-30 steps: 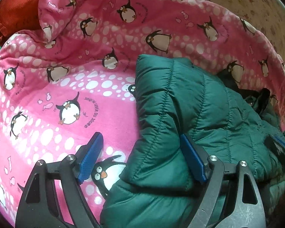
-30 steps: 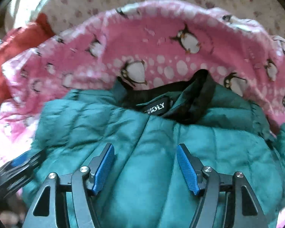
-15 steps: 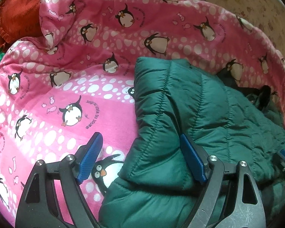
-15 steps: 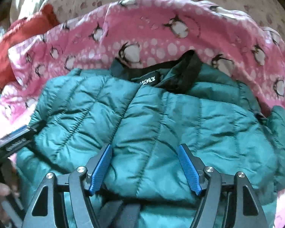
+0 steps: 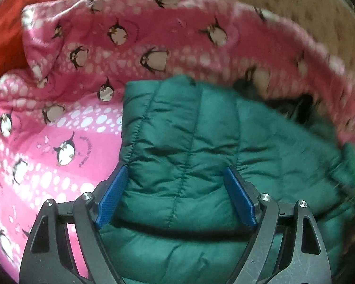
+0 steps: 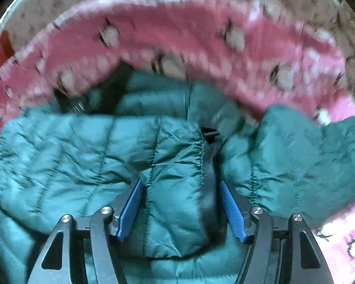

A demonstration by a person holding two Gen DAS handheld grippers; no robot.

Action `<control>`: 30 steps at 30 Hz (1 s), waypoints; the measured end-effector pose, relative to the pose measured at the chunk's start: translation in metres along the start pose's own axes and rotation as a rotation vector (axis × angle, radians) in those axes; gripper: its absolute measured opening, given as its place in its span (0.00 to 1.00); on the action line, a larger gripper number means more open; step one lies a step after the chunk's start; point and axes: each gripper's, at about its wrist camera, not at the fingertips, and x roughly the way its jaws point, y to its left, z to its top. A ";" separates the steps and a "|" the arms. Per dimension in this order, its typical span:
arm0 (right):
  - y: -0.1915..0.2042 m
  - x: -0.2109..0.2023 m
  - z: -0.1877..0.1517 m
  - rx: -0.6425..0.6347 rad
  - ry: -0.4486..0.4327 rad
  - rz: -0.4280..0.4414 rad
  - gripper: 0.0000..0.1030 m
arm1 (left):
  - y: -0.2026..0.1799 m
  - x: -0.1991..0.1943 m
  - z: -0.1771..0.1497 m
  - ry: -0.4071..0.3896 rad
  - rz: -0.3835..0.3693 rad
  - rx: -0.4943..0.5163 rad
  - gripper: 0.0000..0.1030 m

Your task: Fold large clothes

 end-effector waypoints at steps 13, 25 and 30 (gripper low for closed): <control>0.013 -0.080 -0.008 -0.052 -0.151 0.076 0.62 | -0.005 0.002 -0.005 -0.023 0.041 0.034 0.83; 0.040 -0.037 -0.026 -0.114 -0.027 0.079 0.63 | -0.006 0.000 -0.007 -0.025 0.044 0.030 0.85; 0.023 -0.068 -0.034 -0.082 -0.064 0.105 0.62 | -0.006 -0.017 -0.013 -0.041 0.019 0.027 0.85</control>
